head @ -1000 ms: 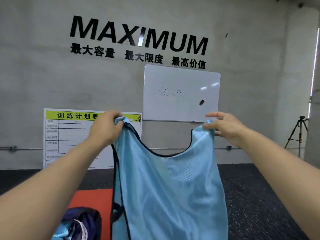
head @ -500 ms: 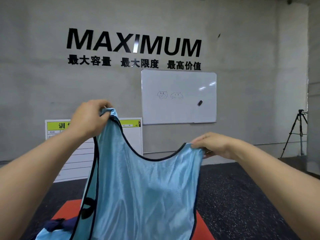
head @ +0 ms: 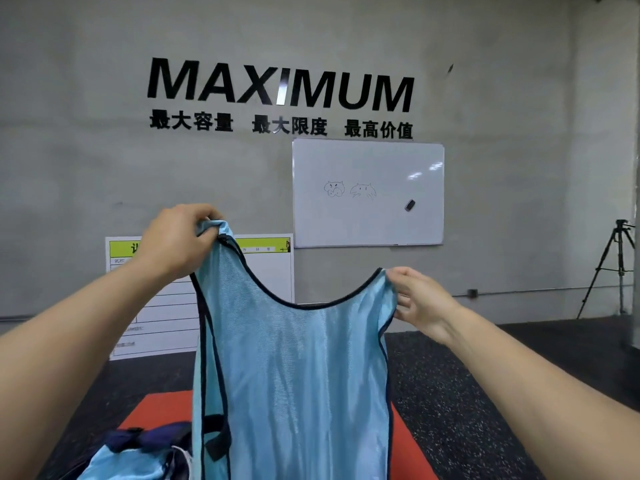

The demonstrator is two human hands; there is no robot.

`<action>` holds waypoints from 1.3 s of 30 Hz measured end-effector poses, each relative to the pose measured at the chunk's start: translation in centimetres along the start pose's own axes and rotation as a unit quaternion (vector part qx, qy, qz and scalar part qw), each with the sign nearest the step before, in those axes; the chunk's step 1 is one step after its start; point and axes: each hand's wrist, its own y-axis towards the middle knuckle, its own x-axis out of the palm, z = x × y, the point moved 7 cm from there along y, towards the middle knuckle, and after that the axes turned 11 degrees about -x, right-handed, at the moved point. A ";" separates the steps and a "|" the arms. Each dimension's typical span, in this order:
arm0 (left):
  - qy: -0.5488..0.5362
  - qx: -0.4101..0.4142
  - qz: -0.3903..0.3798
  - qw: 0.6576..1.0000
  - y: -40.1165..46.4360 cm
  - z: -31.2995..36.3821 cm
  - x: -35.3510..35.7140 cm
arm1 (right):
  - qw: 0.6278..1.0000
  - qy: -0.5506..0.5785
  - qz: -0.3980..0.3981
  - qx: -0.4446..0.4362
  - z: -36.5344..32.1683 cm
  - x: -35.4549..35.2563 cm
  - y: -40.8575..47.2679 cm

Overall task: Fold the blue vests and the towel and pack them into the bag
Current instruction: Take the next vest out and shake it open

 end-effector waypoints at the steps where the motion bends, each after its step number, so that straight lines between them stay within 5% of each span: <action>1: 0.002 -0.001 -0.001 1.000 0.0 -0.2 0.0 | 1.000 0.002 -0.006 0.016 0.2 0.1 0.0; 9: 0.011 -0.007 -0.012 1.000 -0.1 -1.3 0.3 | 0.994 0.096 0.026 0.051 0.5 -0.4 0.3; 12: 0.004 -0.013 -0.012 1.000 -0.2 -1.8 0.3 | 0.996 0.054 0.070 0.021 -0.1 -1.4 0.6; 17: 0.000 -0.019 -0.036 0.999 0.0 -2.3 -0.1 | 0.989 -0.142 -0.026 -0.031 -3.0 -1.7 0.4; 22: -0.021 -0.021 -0.068 0.997 -0.1 -1.9 -1.9 | 0.845 -0.505 -0.055 -0.166 -9.0 -1.5 0.4; 27: -0.038 -0.008 -0.085 0.996 -1.1 -0.1 -4.5 | 0.780 -0.592 -0.072 -0.191 -13.8 -1.0 -0.8; 39: -0.126 0.017 -0.105 0.986 -3.7 3.7 -11.8 | 0.860 -0.439 -0.078 -0.248 -22.5 -1.7 -7.1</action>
